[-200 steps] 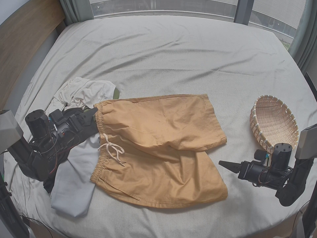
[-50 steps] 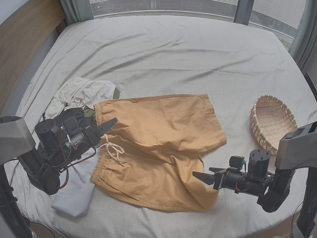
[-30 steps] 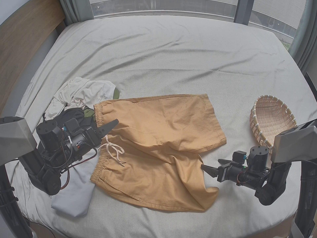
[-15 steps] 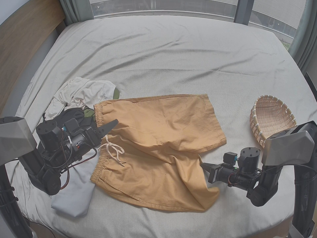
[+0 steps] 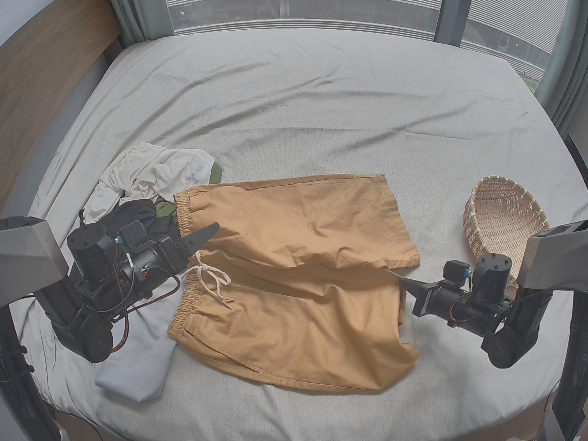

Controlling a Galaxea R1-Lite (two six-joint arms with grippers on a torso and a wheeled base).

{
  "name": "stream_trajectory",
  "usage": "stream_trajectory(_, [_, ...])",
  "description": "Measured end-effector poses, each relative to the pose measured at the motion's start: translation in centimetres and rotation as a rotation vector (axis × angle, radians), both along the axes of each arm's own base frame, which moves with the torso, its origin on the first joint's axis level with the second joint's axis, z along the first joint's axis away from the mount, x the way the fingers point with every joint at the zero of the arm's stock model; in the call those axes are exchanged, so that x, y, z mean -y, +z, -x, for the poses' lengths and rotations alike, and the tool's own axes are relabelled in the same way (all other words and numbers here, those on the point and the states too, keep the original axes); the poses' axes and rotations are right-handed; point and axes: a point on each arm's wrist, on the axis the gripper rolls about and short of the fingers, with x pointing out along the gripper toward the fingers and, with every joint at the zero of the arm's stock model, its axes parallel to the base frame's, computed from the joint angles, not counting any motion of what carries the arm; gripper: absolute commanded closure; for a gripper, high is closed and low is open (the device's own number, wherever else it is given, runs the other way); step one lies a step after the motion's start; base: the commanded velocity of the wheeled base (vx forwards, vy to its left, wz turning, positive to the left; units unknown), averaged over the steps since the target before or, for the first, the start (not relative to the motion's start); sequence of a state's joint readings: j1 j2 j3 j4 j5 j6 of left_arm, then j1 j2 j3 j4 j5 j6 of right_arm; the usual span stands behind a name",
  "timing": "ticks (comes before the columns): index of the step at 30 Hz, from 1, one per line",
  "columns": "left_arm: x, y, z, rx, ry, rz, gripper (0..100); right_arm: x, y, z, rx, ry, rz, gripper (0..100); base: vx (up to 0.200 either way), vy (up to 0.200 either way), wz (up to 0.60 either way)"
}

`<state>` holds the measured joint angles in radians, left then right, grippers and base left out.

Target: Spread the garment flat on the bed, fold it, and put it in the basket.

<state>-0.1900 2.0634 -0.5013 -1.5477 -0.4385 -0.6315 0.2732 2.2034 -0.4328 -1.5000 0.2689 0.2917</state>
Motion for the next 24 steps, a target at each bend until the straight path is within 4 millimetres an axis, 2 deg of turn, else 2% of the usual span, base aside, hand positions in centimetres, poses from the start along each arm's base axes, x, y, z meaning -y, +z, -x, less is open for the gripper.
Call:
stream_trajectory(8, [0.0,0.0,0.0,-0.001,0.001,0.0,0,0.9,1.3,-0.1,0.039,-0.028,-0.008,100,0.0,0.0,0.0])
stream_trajectory(17, [0.0,0.0,0.1,-0.003,-0.001,-0.001,0,2.2,0.9,0.1,0.011,-0.063,0.008,100,0.0,0.0,0.0])
stream_trajectory(18, [0.0,0.0,0.0,-0.002,-0.001,0.0,0,2.2,0.8,0.3,-0.004,-0.064,0.012,0,0.0,0.0,0.0])
stream_trajectory(24, [0.0,0.0,0.1,-0.001,-0.002,0.0,0,2.2,0.1,1.2,-0.054,-0.054,0.031,0,0.0,0.0,0.0])
